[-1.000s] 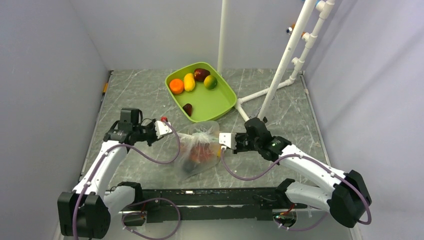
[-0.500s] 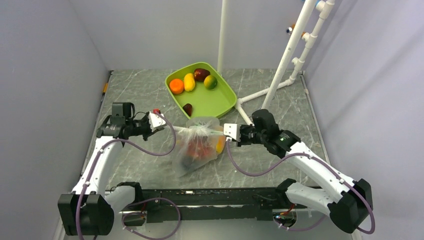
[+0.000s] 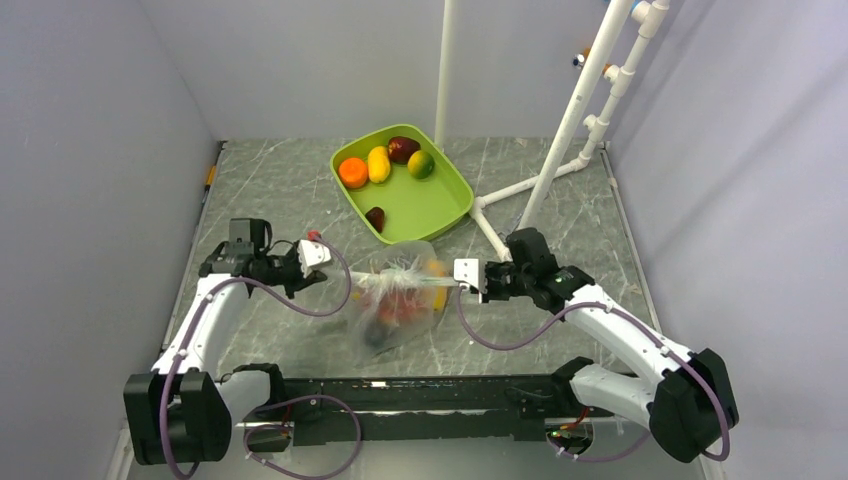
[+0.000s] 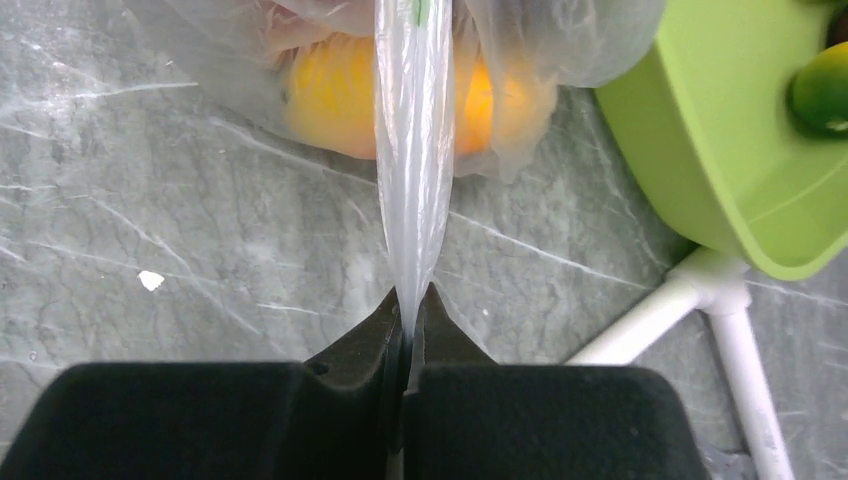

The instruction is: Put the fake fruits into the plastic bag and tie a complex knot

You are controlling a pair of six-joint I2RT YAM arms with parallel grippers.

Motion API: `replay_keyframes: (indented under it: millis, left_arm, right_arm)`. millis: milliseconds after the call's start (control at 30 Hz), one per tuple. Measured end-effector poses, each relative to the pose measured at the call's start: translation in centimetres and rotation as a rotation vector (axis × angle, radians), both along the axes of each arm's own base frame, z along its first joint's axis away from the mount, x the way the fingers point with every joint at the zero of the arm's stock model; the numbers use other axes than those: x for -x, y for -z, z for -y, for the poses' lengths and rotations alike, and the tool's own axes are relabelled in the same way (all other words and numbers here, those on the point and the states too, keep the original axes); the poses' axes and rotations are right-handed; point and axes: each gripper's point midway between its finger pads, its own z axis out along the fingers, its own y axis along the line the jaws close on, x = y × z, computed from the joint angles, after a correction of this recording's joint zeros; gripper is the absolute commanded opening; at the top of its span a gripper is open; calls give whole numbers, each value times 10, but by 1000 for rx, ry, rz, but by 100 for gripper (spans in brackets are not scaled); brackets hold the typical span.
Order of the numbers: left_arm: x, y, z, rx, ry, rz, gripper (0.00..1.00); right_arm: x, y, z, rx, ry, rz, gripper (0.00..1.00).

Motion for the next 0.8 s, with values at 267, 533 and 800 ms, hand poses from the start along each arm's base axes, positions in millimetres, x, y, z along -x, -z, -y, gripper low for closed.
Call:
replay_keyframes:
  millis: [267, 533, 800]
  left_arm:
    - [-27, -41, -2, 3, 8, 105, 0]
    - [-3, 14, -2, -13, 36, -23, 3]
    - [-9, -17, -18, -57, -43, 8, 99]
  right_arm:
    - [-16, -29, 1, -27, 15, 58, 0]
    - [-1, 12, 2, 1, 4, -81, 16]
    - [8, -5, 21, 23, 96, -201, 100]
